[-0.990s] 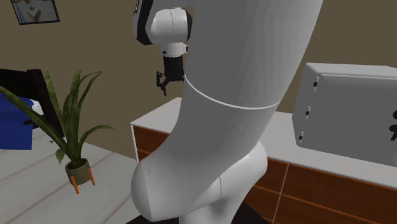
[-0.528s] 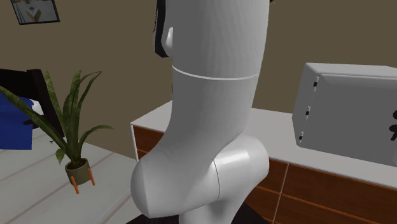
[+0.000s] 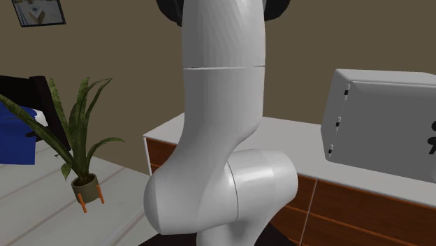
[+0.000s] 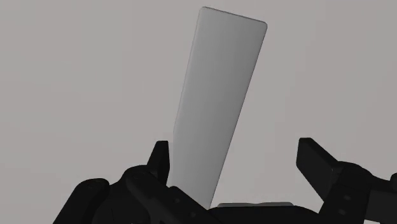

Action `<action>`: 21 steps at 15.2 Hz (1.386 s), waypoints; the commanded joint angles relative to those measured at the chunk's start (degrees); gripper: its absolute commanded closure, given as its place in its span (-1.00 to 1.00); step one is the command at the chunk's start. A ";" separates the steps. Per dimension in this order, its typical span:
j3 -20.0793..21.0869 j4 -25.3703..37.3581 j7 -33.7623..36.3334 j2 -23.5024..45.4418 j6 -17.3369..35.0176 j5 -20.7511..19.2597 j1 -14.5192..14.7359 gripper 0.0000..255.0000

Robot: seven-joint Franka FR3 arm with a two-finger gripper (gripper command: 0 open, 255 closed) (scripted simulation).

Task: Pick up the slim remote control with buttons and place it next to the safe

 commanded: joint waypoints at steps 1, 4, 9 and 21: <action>-0.85 1.80 0.48 3.37 0.78 1.60 -1.12 -1.00; -1.01 1.60 0.27 5.05 2.37 2.41 -1.60 -1.00; -0.76 0.23 -0.46 7.27 5.82 3.48 -1.88 -1.00; -0.72 0.09 -0.55 7.54 6.22 3.61 -1.92 1.00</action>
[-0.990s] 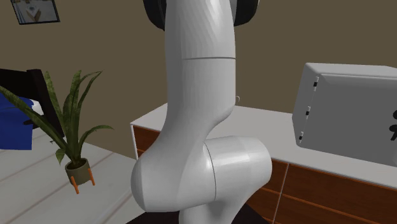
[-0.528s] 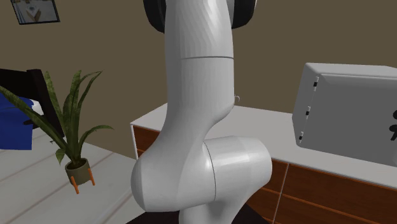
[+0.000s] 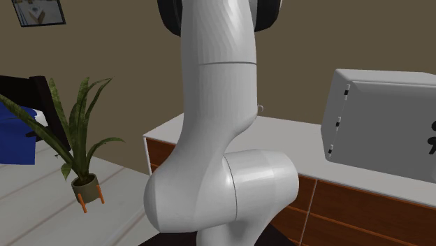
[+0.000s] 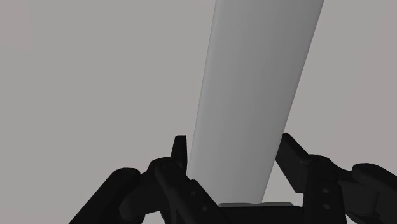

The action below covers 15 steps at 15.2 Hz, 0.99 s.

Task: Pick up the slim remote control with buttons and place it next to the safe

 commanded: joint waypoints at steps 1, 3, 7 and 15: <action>0.01 -0.01 -0.01 0.02 0.00 -0.01 0.01 1.00; 0.01 0.00 -0.01 0.02 -0.01 0.00 0.00 1.00; -0.06 0.24 0.14 -0.45 -0.69 -0.24 0.06 1.00; -0.43 2.69 1.13 -3.78 -6.25 -1.81 0.42 1.00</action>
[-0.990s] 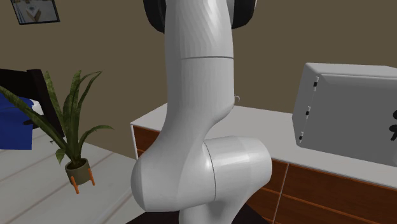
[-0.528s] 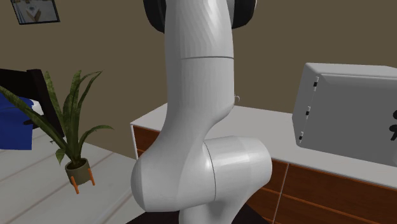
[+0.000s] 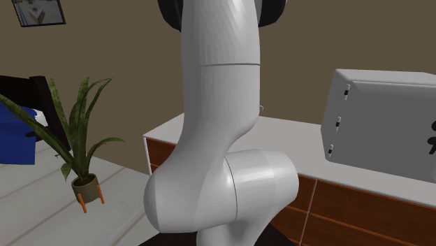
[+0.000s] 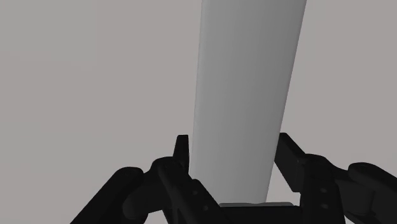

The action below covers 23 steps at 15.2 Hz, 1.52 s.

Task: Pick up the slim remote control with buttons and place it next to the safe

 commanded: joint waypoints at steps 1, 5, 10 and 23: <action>-0.05 0.70 0.29 -0.85 -1.50 -0.39 0.11 1.00; -0.14 2.27 0.67 -2.21 -4.35 -0.99 0.23 1.00; -0.19 4.53 1.04 -3.66 -7.95 -1.60 0.34 1.00; -0.20 11.93 1.56 -6.00 -17.55 -2.52 0.51 1.00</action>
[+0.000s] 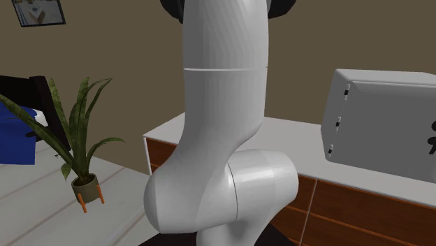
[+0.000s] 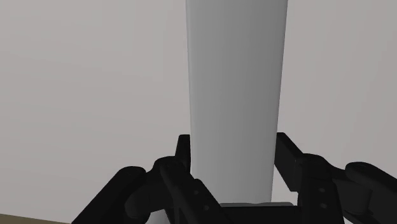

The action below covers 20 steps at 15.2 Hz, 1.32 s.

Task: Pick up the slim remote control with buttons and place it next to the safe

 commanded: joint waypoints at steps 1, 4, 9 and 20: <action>0.02 1.52 0.04 0.00 -1.53 0.00 0.02 1.00; 0.02 3.61 0.06 -0.19 -3.80 -0.07 0.03 1.00; 0.00 7.39 0.02 -0.25 -7.63 -0.09 0.02 1.00; -0.15 17.28 -0.38 0.91 -16.44 0.33 -0.21 1.00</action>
